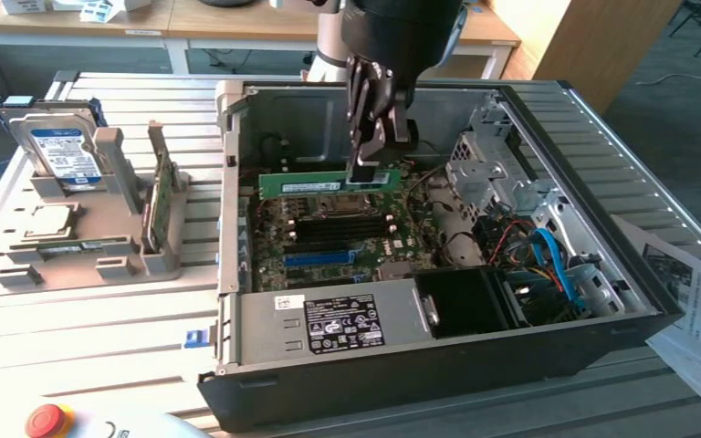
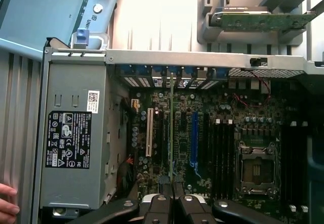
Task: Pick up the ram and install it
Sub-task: 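Pick up the ram and move it above insertion slot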
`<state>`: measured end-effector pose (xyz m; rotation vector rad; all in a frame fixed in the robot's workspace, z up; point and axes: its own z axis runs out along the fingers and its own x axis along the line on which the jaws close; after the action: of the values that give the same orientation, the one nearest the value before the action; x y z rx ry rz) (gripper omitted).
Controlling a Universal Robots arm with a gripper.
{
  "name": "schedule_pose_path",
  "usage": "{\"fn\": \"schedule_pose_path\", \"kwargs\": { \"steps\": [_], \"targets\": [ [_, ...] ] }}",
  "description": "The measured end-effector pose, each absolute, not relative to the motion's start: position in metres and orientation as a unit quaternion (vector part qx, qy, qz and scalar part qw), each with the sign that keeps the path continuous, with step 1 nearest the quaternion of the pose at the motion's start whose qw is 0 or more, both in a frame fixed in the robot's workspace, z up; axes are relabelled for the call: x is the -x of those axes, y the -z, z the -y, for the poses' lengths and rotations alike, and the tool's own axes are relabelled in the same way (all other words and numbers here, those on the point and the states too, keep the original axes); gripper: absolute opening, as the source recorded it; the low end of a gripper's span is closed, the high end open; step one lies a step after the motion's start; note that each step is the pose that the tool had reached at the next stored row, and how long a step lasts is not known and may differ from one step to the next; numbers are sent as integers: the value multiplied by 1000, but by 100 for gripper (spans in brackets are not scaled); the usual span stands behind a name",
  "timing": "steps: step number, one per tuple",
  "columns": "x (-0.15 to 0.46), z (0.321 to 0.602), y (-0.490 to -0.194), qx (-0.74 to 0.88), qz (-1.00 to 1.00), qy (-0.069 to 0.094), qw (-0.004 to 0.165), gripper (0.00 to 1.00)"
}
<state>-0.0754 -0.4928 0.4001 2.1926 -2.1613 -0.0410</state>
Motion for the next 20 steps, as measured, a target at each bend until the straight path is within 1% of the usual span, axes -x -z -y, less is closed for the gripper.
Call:
{"fn": "schedule_pose_path", "kwargs": {
  "steps": [20],
  "targets": [
    [53, 448, -396, -712, 702, 13, 31, 12]
  ]
}}
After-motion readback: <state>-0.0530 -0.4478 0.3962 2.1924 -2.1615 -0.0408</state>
